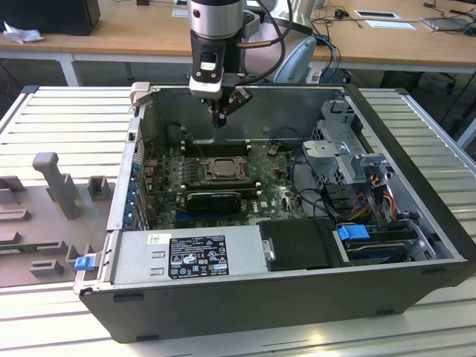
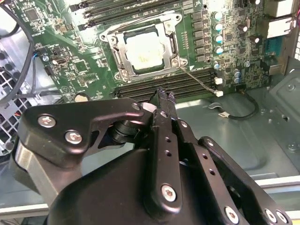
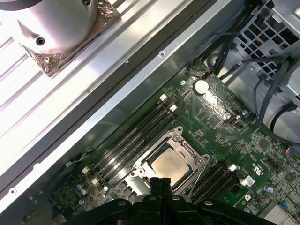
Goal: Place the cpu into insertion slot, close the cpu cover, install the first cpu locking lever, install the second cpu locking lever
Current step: 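Install the first cpu locking lever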
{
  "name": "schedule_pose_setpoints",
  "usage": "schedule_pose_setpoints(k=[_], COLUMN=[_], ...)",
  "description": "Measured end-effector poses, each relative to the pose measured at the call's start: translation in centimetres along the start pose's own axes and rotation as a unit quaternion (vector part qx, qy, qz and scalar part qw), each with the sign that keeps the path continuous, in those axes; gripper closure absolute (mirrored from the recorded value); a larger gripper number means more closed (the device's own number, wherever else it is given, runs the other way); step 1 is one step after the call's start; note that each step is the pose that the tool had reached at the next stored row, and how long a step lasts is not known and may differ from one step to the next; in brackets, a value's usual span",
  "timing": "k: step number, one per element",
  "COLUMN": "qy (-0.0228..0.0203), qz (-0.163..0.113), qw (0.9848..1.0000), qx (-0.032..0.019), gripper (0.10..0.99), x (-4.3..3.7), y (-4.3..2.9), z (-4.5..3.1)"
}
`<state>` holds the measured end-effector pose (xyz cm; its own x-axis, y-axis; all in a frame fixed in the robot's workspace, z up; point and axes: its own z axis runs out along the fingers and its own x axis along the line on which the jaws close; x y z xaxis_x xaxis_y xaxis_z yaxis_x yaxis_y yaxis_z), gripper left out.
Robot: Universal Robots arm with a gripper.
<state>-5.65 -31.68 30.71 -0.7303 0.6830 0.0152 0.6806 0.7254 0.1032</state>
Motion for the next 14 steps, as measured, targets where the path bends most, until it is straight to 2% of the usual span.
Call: schedule_pose_setpoints(k=[3,6,9,13,14], qy=[0.0017,0.0055,0.0088,0.0116,0.0139], qz=[-0.018,-0.054,-0.087,-0.114,-0.136], qw=[0.9998,0.9985,0.9962,0.9934,0.9906], qx=[0.0005,0.0010,0.0016,0.0019,0.0023], gripper=[0.980,0.980,0.980,0.980,0.980], x=[-0.01,0.00,0.00,-0.23,-0.27], y=[0.00,0.00,-0.01,-0.29,-0.34], z=[0.00,0.02,0.03,0.06,0.07])
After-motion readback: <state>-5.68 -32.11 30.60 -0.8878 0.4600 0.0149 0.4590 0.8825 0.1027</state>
